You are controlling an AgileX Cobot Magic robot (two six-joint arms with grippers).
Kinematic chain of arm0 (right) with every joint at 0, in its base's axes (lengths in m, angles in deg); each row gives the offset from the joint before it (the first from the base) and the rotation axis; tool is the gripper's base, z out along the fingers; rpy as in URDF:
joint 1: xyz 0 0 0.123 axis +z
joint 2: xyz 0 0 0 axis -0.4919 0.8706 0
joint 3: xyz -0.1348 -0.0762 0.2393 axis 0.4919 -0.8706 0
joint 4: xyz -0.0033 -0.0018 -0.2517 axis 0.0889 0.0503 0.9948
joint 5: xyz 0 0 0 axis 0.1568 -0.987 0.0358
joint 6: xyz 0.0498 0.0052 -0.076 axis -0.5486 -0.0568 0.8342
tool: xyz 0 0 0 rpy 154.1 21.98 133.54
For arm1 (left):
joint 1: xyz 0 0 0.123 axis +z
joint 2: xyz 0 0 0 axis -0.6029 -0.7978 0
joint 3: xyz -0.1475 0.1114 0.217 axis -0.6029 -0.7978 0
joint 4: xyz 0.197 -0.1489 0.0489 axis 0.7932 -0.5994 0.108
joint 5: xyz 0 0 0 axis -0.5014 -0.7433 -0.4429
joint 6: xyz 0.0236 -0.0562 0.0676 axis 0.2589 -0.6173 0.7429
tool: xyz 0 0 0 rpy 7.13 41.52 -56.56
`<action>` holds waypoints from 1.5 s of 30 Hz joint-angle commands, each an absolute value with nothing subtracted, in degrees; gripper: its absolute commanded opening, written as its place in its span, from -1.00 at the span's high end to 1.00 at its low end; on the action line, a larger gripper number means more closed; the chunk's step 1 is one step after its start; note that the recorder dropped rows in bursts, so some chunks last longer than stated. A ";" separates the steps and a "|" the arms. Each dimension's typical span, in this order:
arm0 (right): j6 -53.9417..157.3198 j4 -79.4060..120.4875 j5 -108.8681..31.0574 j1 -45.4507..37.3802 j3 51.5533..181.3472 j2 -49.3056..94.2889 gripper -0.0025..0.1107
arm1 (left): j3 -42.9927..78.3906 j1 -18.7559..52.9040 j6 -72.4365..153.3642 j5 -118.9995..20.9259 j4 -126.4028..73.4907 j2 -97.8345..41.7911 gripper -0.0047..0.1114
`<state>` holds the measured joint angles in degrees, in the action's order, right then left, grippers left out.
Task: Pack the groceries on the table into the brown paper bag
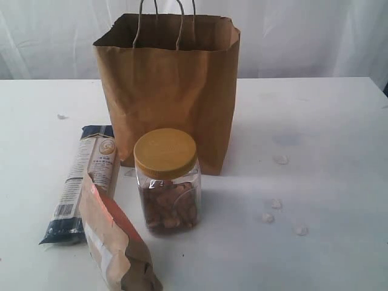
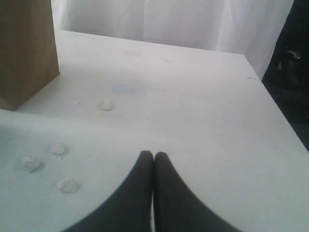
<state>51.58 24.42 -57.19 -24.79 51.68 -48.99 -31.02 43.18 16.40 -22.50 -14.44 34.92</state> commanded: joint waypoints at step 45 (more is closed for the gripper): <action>52.29 24.61 -56.84 -24.98 51.55 -49.31 0.96 | 9.75 2.74 95.99 -92.94 -37.89 -26.05 -0.89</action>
